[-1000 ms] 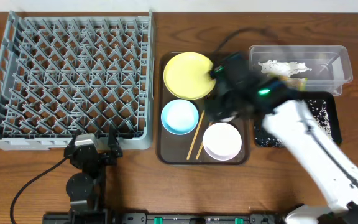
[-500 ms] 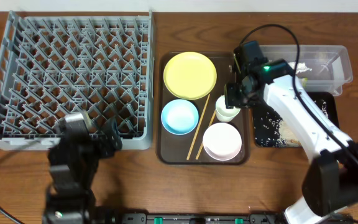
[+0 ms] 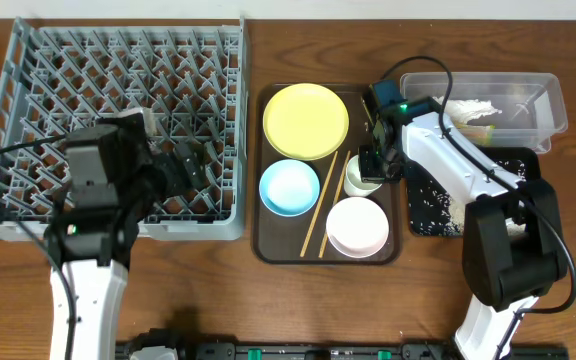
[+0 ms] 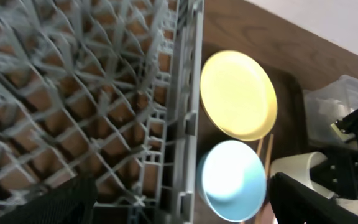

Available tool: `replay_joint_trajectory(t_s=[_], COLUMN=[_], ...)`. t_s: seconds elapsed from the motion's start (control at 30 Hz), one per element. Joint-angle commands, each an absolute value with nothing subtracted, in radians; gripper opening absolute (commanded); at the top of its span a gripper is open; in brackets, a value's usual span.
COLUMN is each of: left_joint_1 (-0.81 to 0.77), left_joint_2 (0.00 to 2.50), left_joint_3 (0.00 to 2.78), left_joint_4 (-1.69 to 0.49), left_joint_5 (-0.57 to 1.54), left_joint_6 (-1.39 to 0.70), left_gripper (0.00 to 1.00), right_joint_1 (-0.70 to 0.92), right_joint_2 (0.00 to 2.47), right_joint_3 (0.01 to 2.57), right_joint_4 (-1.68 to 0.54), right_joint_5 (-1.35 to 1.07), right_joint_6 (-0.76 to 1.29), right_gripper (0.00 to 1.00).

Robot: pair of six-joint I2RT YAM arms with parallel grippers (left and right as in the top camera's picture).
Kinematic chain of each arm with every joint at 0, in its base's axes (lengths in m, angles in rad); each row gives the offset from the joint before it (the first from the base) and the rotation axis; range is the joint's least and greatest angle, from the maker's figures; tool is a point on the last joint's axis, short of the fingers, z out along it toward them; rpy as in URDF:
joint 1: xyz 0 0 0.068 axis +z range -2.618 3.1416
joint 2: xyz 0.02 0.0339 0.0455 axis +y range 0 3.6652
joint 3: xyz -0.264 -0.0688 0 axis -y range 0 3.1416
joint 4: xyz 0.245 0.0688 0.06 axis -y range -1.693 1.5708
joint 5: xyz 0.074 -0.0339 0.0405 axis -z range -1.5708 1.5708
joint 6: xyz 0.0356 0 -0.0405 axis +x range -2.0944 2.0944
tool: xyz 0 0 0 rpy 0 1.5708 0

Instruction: Sort waste into correct bins and load items into the dishwasher

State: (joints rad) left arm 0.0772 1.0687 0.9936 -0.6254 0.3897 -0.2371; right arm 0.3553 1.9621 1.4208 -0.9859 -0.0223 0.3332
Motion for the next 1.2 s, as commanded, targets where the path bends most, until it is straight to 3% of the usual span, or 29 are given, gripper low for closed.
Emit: replay_joint_trajectory(t_s=[0.0,0.2,0.43,0.6,0.93,1.17], left_joint_1=[0.077,0.077,0.077,0.077,0.031,-0.006], left_joint_2=[1.112,1.163,1.301,1.402,1.444,1.444], left_joint_3=[1.012,1.012,1.012,1.012,1.012,1.012], left_joint_4=[-0.623,-0.558,-0.332,-0.250,-0.237,-0.237], left_joint_5=[0.485,0.733,1.299,1.531,1.570,1.509], left_joint_6=[-0.356,-0.361,-0.362,-0.361,-0.346,-0.335], left_gripper=[0.89,0.87,0.87,0.87,0.88,0.88], right_joint_1=[0.331,0.261,0.176,0.185,0.284,0.386], right_joint_2=[1.928,1.725,1.631,1.677,1.868,1.912], right_joint_3=[1.432,1.463,1.462,1.462,1.462,1.462], right_joint_4=[-0.984,-0.929,-0.700,-0.595,-0.337,-0.197], right_joint_5=[-0.009,-0.159,-0.683,-0.943,-1.261,-1.306], right_joint_6=[0.344,0.316,0.261,0.246,0.271,0.297], right_gripper=[0.01,0.01,0.01,0.01,0.01,0.01])
